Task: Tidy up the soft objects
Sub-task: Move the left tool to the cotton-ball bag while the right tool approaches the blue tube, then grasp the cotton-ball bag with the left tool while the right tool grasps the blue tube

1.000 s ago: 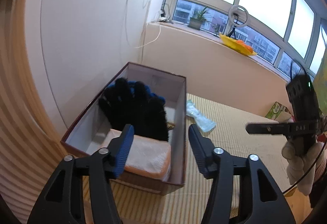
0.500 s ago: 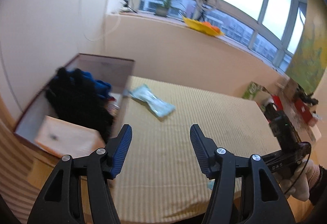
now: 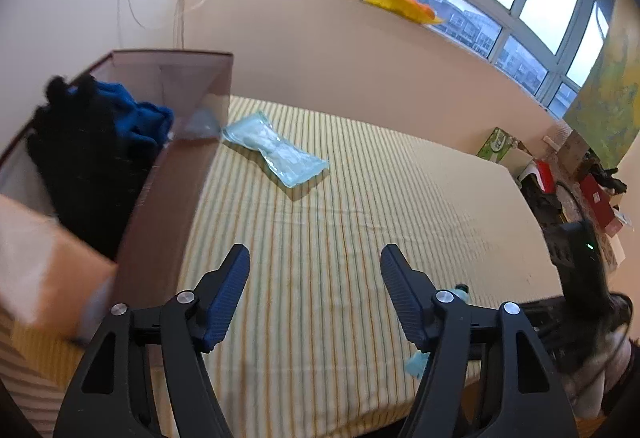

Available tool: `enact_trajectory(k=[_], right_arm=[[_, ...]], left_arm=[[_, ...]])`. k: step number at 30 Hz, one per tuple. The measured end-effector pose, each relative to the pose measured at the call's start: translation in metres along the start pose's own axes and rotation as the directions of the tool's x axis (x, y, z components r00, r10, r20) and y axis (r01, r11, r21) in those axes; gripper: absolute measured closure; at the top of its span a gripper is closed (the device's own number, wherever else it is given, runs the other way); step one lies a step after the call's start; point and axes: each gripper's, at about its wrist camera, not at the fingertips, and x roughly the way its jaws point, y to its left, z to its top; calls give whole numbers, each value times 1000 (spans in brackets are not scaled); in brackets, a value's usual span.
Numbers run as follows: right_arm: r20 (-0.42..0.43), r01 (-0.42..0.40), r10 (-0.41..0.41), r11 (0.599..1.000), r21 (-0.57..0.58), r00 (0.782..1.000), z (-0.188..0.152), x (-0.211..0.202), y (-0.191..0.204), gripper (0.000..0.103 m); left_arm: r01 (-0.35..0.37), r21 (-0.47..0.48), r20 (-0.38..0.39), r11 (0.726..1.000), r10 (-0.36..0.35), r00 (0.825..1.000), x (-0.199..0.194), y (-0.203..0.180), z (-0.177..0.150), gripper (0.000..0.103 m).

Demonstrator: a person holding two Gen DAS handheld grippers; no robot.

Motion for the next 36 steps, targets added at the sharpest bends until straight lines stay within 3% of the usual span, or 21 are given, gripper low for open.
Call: enact_trajectory(k=[4, 11, 15, 21, 25, 29, 31, 36], right_arm=[[28, 17, -17, 1000, -3, 999, 4, 0, -1, 48], [75, 68, -64, 997, -44, 995, 3, -3, -2, 48], [96, 100, -93, 993, -69, 991, 1, -2, 3, 48], [139, 168, -154, 981, -93, 978, -1, 4, 14, 46], [172, 213, -194, 973, -95, 966, 0, 9, 21, 46], [192, 324, -290, 929, -180, 938, -2, 18, 37, 46], [195, 351, -312, 911, -216, 930, -2, 21, 41, 46], [156, 341, -310, 905, -255, 938, 2, 20, 39, 46]], left_arm=[[-41, -20, -25, 999, 41, 999, 30, -3, 18, 34], [-122, -139, -77, 983, 112, 991, 90, 3, 53, 29], [-223, -155, -96, 963, 210, 973, 121, 6, 71, 29], [-316, -198, -125, 928, 296, 947, 151, 10, 84, 29], [-386, -187, -145, 904, 363, 920, 166, 11, 86, 29], [-433, -129, -143, 892, 415, 898, 177, 9, 87, 28], [-438, -105, -134, 893, 424, 896, 178, 10, 86, 28], [-407, -47, -104, 912, 401, 910, 173, 12, 79, 29]])
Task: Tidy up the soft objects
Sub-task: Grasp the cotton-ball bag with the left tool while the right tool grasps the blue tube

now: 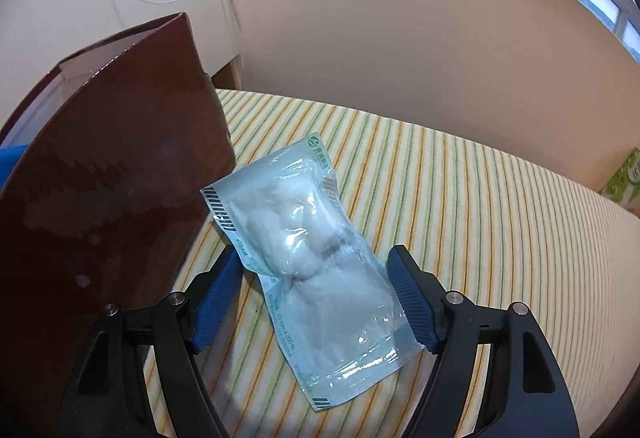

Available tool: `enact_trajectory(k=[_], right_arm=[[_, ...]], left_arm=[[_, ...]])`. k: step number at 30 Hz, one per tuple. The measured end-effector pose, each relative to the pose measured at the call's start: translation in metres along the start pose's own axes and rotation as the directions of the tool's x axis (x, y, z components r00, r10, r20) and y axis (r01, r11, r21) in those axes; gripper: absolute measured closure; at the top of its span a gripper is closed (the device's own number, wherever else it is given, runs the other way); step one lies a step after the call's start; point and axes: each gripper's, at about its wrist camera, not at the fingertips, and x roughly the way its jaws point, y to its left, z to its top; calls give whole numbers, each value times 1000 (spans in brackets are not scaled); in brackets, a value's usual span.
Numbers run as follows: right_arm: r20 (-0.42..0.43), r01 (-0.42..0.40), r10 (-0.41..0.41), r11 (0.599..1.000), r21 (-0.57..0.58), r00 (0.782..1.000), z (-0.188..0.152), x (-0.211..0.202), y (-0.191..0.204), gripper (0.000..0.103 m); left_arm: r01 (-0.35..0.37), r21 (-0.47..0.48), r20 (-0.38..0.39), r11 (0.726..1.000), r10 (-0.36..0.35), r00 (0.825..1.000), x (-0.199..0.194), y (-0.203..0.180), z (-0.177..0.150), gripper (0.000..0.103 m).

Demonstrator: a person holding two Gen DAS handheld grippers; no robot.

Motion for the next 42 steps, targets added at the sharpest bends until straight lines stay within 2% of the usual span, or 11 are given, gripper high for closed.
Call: enact_trajectory(k=[2, 4, 8, 12, 17, 24, 29, 35, 37, 38, 42], right_arm=[[-19, 4, -5, 1000, -7, 1000, -2, -1, -4, 46], [-37, 5, -6, 1000, -8, 999, 2, -3, -14, 46], [-62, -18, 20, 999, 32, 998, 2, -7, -33, 46], [-68, 44, -41, 998, 43, 997, 2, -5, -53, 48], [-24, -128, 136, 971, 200, 990, 4, -12, -76, 48], [-45, -230, 263, 905, 358, 964, 21, 5, -68, 45], [-22, -153, 172, 922, 357, 985, 29, 5, -46, 42], [-73, -48, 66, 973, 224, 995, 39, 15, -23, 43], [-81, -9, 22, 988, 157, 996, 40, 17, -16, 47], [-83, 7, 3, 992, 129, 997, 40, 18, -13, 54], [-93, -1, 9, 997, 79, 996, 42, 22, -15, 62]], left_arm=[[11, 22, 3, 1000, -11, 1000, -4, 1, -4, 33], [23, 46, 6, 999, -24, 1000, -9, -1, -11, 45], [51, 71, 5, 996, -52, 999, -14, 5, -18, 48], [78, 82, 6, 994, -79, 997, -16, 13, -23, 52], [95, 84, -2, 992, -95, 995, -13, 24, -25, 53], [94, 75, -2, 993, -94, 996, -20, 29, -11, 54], [98, 83, -1, 992, -99, 995, -25, 26, -11, 54], [111, 81, 3, 990, -112, 994, -28, 25, -10, 54], [117, 82, 5, 990, -118, 993, -29, 26, -11, 56], [119, 82, 5, 989, -120, 993, -30, 26, -11, 56], [137, 81, 2, 987, -137, 991, -34, 31, -12, 61]])
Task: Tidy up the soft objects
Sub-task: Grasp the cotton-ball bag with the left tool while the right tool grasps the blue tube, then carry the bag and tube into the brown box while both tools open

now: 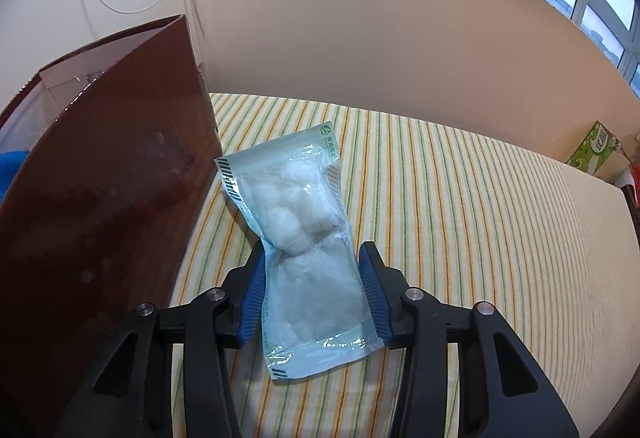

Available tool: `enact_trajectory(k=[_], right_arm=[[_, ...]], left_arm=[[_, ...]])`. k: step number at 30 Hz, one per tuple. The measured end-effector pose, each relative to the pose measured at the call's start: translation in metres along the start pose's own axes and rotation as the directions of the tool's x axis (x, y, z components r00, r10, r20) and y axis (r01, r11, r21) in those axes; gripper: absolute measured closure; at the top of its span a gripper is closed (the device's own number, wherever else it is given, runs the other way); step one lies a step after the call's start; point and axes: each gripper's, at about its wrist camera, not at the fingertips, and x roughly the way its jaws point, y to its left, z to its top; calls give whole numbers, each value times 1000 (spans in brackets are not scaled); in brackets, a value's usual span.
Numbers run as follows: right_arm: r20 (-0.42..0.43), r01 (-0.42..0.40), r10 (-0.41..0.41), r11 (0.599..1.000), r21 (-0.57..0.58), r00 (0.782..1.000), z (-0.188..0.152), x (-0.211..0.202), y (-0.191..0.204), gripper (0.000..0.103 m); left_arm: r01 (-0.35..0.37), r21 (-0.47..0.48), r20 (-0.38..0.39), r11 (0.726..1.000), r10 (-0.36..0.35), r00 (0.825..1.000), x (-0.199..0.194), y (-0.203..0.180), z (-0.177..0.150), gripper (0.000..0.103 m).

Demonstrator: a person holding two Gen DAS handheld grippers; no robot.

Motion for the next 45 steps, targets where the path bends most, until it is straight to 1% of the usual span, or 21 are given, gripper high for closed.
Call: enact_trajectory(k=[4, 7, 9, 11, 14, 17, 20, 22, 23, 26, 27, 29, 30, 33, 36, 41, 45], right_arm=[[-10, -12, 12, 1000, 11, 1000, 0, -2, -10, 67], [-8, -28, 28, 999, 30, 1000, 4, -1, -14, 71], [-3, -11, 11, 1000, 5, 1000, 6, 0, -16, 71], [5, 32, -32, 998, -46, 999, 6, -1, -11, 71], [6, 41, -41, 997, -71, 999, 6, 1, -7, 71], [5, 37, -37, 997, -66, 999, 3, 2, -11, 69], [16, 60, -59, 994, -92, 998, -2, 2, -9, 67], [30, 83, -80, 990, -116, 996, -8, 4, 0, 67], [39, 92, -87, 988, -128, 995, -10, 4, 2, 67], [54, 90, -83, 986, -142, 995, -17, 0, 0, 67], [61, 83, -75, 987, -138, 995, -19, -1, -1, 68], [72, 67, -58, 990, -122, 996, -24, -3, -7, 71], [76, 58, -49, 992, -108, 996, -27, -7, -11, 72], [83, 14, -9, 999, -52, 997, -29, -11, -27, 76], [93, -25, 26, 1000, -9, 995, -29, -14, -44, 77], [123, -80, 74, 996, 41, 990, -32, -23, -75, 78], [161, -128, 113, 988, 83, 980, -25, -30, -100, 79]], left_arm=[[15, -3, 2, 1000, -15, 1000, -3, 2, -2, 64], [46, -7, 1, 999, -46, 999, -6, 4, -4, 65], [58, 3, -2, 998, -58, 998, -10, 4, -7, 65], [78, 10, -8, 997, -78, 997, -13, 5, -10, 66], [125, -3, -17, 992, -125, 992, -17, 10, -15, 66], [112, 7, -15, 994, -112, 994, -17, 10, -18, 65], [84, 25, -19, 996, -84, 996, -16, 4, -16, 56], [60, 28, -18, 998, -60, 998, -13, 0, -13, 44], [46, 30, -16, 998, -45, 999, -11, -2, -12, 41], [-4, 48, -3, 999, 4, 1000, -5, -5, -9, 40], [-20, 62, 1, 998, 20, 1000, -3, -7, -8, 41], [-46, 81, 17, 996, 45, 999, -4, -10, -9, 55], [-47, 79, 21, 996, 45, 999, -4, -10, -10, 61], [-32, 60, 17, 998, 31, 999, -7, -7, -11, 68], [14, 36, 14, 999, -15, 1000, -16, -4, -16, 70], [47, 50, 47, 998, -49, 998, -37, -6, -20, 70], [84, 47, 70, 995, -87, 994, -57, -8, -22, 70]])
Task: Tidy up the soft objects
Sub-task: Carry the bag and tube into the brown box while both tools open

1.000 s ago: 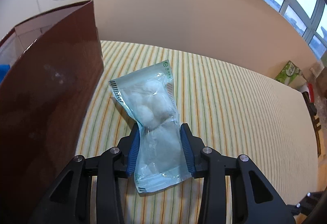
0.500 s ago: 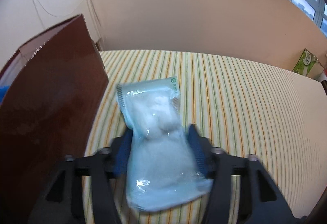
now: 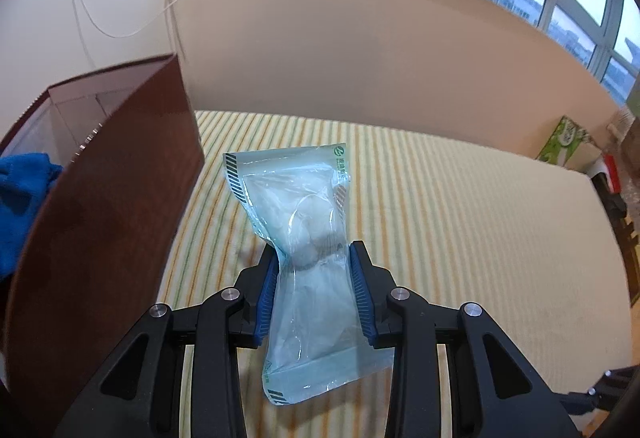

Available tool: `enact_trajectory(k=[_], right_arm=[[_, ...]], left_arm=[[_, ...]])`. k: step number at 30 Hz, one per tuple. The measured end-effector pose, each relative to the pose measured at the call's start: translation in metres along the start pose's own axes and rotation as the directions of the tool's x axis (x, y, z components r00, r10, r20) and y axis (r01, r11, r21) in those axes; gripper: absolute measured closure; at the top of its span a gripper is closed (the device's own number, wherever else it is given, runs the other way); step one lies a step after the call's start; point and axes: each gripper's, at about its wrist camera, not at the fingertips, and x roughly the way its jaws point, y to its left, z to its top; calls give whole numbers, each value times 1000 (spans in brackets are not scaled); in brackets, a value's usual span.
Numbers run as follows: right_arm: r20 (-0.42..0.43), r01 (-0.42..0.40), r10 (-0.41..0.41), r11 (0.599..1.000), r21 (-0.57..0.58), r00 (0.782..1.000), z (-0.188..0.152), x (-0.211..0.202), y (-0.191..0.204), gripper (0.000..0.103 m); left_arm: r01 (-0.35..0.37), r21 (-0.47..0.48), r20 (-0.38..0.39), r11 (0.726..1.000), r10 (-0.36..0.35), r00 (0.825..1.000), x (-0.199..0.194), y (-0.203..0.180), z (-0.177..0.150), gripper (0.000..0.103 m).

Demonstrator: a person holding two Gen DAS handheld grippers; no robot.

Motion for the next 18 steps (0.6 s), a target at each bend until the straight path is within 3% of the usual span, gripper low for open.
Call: enact_trajectory(k=[10, 18], right_arm=[[162, -32, 33, 999, -6, 986, 15, -60, -11, 80], [289, -47, 63, 997, -65, 955, 55, -98, 1, 81]], left_arm=[[92, 34, 91, 995, -95, 991, -64, -11, -1, 70], [91, 18, 183, 996, -92, 979, -128, 32, 9, 70]])
